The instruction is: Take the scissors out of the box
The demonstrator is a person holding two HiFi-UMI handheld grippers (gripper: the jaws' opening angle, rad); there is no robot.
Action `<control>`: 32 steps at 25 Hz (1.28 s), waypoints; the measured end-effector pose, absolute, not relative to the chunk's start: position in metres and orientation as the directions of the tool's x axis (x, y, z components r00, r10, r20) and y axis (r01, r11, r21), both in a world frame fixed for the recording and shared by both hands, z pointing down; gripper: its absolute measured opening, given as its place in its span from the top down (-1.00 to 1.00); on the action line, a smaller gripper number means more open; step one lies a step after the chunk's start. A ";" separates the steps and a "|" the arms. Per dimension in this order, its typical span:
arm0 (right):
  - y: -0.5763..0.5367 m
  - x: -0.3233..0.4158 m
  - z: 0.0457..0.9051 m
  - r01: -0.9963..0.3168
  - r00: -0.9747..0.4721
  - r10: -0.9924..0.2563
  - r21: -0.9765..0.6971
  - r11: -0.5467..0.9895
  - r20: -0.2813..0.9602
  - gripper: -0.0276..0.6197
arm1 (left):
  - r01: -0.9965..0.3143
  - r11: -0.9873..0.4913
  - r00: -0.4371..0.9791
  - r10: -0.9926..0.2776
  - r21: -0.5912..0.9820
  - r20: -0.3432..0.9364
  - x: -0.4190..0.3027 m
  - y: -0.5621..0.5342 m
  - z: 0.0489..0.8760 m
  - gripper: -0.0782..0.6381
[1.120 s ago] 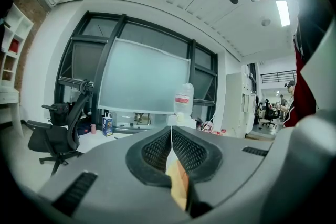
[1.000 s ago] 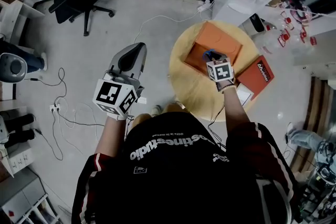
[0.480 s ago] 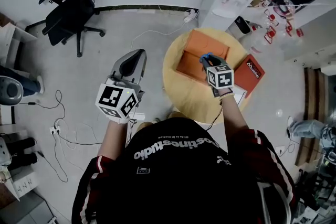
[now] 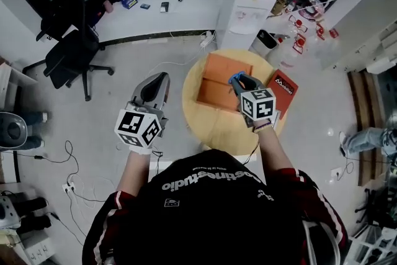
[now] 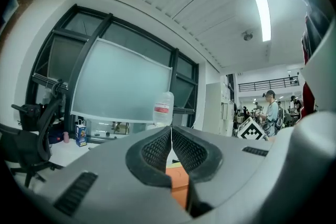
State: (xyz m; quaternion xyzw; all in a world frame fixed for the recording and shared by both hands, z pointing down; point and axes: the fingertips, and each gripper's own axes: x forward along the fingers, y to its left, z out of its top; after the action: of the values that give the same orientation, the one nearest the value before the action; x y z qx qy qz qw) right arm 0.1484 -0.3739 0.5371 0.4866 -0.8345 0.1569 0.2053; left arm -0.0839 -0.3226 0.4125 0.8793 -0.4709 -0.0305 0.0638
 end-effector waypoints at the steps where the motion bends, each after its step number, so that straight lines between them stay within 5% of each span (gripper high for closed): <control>1: -0.371 0.150 0.529 -0.879 -0.442 -0.756 -0.066 0.472 0.482 0.56 | -0.818 -0.558 0.564 -0.825 0.138 0.007 -0.080 -0.324 0.411 0.72; 32: -0.296 0.210 0.351 -0.947 -0.321 -0.934 -0.065 0.315 0.154 0.56 | -0.710 -0.702 0.699 -0.712 0.052 -0.064 -0.010 -0.325 0.337 0.72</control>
State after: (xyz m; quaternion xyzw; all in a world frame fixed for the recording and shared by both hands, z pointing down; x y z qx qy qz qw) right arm 0.2102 -0.2957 0.3512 0.5809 -0.8096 0.0715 0.0439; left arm -0.0100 -0.3247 0.3367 0.9217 -0.3858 -0.0394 0.0119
